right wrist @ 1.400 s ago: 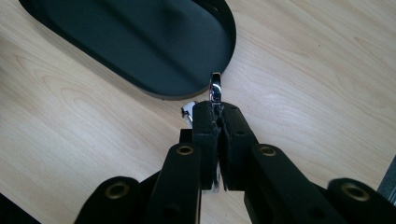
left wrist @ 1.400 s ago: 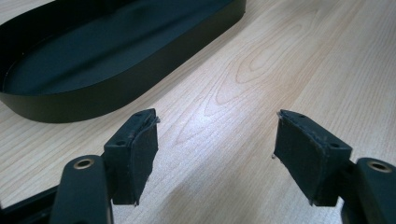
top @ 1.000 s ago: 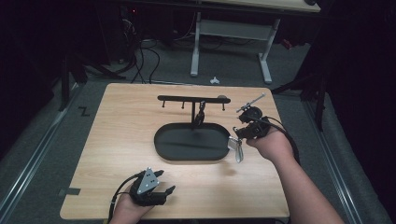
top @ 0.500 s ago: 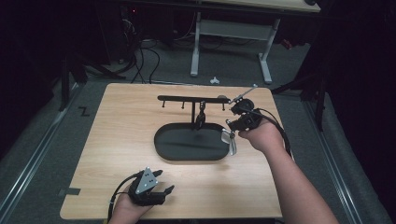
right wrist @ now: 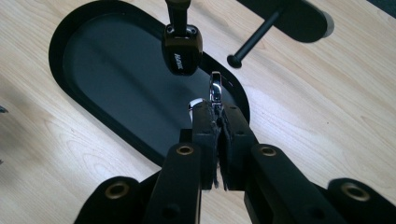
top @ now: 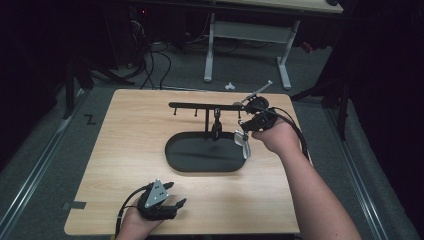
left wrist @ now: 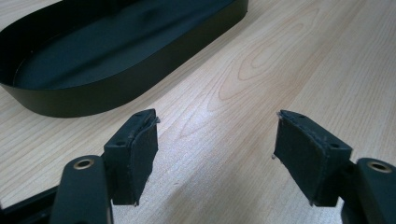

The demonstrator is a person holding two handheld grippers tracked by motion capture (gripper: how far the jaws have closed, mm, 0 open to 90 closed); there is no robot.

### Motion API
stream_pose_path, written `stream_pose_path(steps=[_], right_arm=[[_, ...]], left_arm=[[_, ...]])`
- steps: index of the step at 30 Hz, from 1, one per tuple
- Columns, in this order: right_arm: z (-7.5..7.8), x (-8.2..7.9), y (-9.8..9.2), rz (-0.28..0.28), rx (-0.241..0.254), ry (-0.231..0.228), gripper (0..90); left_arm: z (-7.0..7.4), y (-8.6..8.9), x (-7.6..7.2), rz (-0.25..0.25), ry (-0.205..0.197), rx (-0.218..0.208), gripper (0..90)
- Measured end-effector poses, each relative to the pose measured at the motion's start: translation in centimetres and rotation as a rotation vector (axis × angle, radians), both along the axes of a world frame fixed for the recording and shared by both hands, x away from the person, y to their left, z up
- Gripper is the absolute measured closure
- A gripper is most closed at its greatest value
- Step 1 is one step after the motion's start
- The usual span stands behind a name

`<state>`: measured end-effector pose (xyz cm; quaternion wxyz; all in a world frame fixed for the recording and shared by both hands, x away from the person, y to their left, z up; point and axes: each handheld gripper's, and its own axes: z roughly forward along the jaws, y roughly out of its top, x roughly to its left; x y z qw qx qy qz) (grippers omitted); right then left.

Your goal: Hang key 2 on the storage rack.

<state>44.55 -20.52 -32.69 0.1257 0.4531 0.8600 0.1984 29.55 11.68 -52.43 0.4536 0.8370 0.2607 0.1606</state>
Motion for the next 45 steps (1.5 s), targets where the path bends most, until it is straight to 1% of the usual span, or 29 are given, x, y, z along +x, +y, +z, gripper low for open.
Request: stream_pose_path(steps=[5, 7, 10, 16, 17, 23, 28, 31, 32, 36, 38, 39, 42, 45], right_arm=[[0.3, 0.3, 0.2, 0.004, -0.001, -0.006, 86.5], [0.4, 0.4, 0.2, -0.001, 0.013, -0.005, 86.5], [0.4, 0.6, 0.2, -0.002, 0.012, -0.005, 86.5], [0.3, 1.2, 0.0, -0.012, 0.02, 0.003, 86.5], [0.2, 1.3, 0.0, -0.024, 0.02, 0.005, 86.4], [-0.1, 1.8, -0.3, -0.022, 0.029, 0.003, 86.1], [-0.4, 2.2, -0.4, -0.021, 0.018, -0.009, 85.1], [-0.7, 2.3, -0.3, -0.019, -0.006, -0.026, 84.0], [-0.8, 2.4, -0.3, -0.019, 0.001, -0.027, 84.0], [-1.2, 2.7, -0.3, -0.025, -0.008, -0.031, 83.9], [-1.3, 2.8, -0.3, -0.028, -0.003, -0.031, 83.9], [-1.6, 2.9, -0.3, -0.037, -0.009, -0.035, 84.3], [-1.9, 3.2, -0.7, -0.067, -0.002, -0.057, 81.8], [-2.1, 3.4, -0.9, -0.084, -0.003, -0.055, 80.1]], left_arm=[[0.0, 0.0, 0.0, 0.0, 0.0, 0.0, 30.4], [0.0, 0.0, 0.0, 0.0, 0.0, 0.0, 30.4], [0.0, 0.0, 0.0, -0.001, 0.0, 0.001, 30.5], [0.0, 0.1, 0.0, 0.001, 0.002, -0.003, 30.5], [0.0, 0.1, 0.0, 0.001, 0.002, -0.003, 30.4], [0.0, 0.1, 0.0, 0.001, 0.004, -0.001, 30.5], [0.0, 0.1, 0.0, 0.0, 0.004, -0.001, 30.4], [0.0, 0.1, 0.0, -0.002, 0.006, 0.001, 30.4], [0.0, 0.1, 0.0, -0.002, 0.006, 0.0, 30.4], [0.0, 0.1, 0.0, -0.001, 0.003, 0.0, 30.5], [0.0, 0.1, 0.0, -0.001, 0.004, -0.001, 30.4], [0.0, 0.1, 0.0, -0.001, 0.004, 0.0, 30.5], [0.0, 0.1, 0.0, -0.001, 0.004, 0.001, 30.5], [0.0, 0.1, 0.0, -0.001, 0.004, 0.002, 30.5]])
